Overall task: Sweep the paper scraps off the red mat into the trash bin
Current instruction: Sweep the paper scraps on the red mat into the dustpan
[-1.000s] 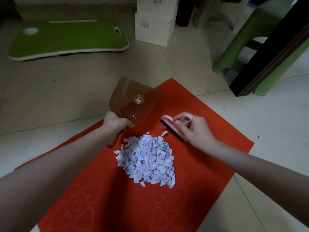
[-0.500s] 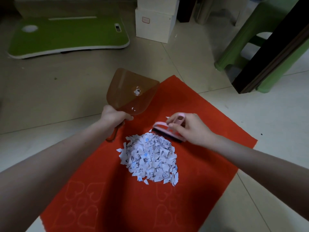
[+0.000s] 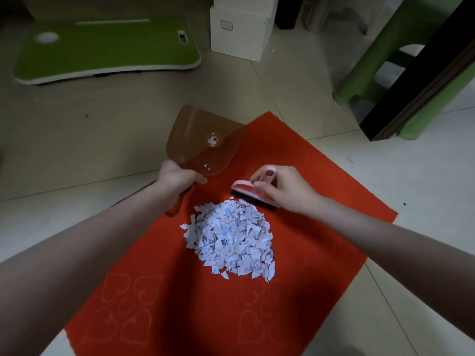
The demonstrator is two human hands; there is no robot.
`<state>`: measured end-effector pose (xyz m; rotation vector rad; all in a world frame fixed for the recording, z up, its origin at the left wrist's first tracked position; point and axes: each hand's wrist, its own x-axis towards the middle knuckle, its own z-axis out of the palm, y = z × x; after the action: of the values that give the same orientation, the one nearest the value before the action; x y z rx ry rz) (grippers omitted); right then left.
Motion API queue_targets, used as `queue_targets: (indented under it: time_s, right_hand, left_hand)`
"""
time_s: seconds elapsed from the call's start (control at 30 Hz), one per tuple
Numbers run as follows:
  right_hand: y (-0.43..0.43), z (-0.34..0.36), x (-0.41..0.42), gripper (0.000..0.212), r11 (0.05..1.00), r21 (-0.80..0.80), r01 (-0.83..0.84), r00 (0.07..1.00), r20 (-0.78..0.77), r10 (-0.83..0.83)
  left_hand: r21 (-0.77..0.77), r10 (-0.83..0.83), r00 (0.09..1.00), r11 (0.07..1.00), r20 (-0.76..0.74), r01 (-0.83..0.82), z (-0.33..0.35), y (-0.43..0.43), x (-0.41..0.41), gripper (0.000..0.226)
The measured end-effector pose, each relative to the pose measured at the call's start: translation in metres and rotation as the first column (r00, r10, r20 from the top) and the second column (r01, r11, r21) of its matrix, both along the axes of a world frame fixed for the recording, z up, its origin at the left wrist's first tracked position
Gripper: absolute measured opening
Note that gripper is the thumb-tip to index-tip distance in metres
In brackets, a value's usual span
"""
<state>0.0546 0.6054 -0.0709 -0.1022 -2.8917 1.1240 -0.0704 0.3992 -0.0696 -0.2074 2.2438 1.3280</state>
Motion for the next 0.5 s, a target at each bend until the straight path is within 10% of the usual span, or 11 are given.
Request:
queue_targets:
  time_s: [0.23, 0.5]
  right_hand:
    - [0.024, 0.01, -0.015, 0.011, 0.992, -0.009, 0.126, 0.985, -0.116, -0.126]
    - [-0.012, 0.002, -0.013, 0.008, 0.995, 0.044, -0.093, 0.993, 0.071, 0.09]
  left_hand:
    - [-0.002, 0.007, 1.0, 1.0, 0.002, -0.007, -0.004, -0.006, -0.002, 0.029]
    - [0.003, -0.009, 1.0, 1.0, 0.008, 0.009, 0.001, -0.003, 0.002, 0.03]
